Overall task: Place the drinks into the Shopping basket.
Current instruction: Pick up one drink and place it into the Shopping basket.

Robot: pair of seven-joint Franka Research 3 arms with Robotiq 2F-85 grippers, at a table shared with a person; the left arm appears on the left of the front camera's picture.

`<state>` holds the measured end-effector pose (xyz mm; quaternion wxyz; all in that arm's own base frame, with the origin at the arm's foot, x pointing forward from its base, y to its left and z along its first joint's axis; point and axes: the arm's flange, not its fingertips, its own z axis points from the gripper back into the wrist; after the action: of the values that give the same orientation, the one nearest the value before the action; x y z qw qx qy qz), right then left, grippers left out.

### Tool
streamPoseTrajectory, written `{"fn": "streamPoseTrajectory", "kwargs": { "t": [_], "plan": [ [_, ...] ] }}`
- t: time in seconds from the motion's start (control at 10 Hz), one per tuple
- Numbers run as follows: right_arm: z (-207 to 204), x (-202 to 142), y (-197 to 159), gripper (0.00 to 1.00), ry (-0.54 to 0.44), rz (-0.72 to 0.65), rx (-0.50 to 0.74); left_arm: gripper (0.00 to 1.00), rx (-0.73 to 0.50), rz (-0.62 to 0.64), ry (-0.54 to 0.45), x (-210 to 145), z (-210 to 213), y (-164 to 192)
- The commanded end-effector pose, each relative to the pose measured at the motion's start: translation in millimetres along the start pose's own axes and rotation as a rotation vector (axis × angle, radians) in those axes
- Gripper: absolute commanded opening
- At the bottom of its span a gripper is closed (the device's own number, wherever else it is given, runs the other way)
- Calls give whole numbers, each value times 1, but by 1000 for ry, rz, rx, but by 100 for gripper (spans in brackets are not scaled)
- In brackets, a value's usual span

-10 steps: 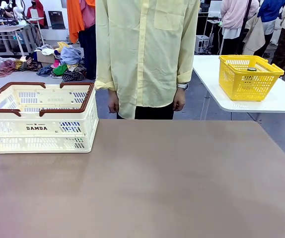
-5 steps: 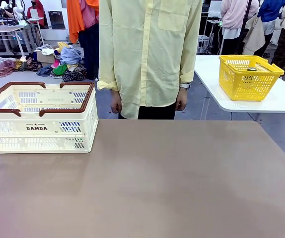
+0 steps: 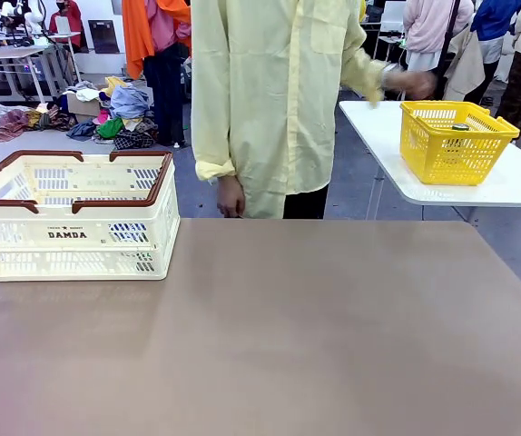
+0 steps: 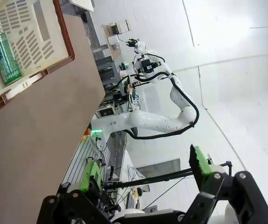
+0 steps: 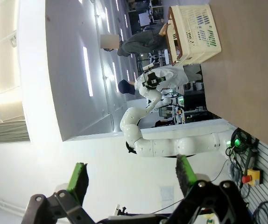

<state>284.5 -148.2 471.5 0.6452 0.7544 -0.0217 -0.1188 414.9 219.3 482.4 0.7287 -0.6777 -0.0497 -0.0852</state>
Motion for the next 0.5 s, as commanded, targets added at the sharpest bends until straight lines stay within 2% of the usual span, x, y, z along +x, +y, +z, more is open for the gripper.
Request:
{"fn": "streamPoseTrajectory", "kwargs": {
  "t": [0.0,0.4],
  "plan": [
    [0,0,5,100,1,-7,7,100,12,8,8,-4,2,-1],
    [0,0,5,100,1,-7,7,100,12,8,8,-4,2,-1]
  ]
}}
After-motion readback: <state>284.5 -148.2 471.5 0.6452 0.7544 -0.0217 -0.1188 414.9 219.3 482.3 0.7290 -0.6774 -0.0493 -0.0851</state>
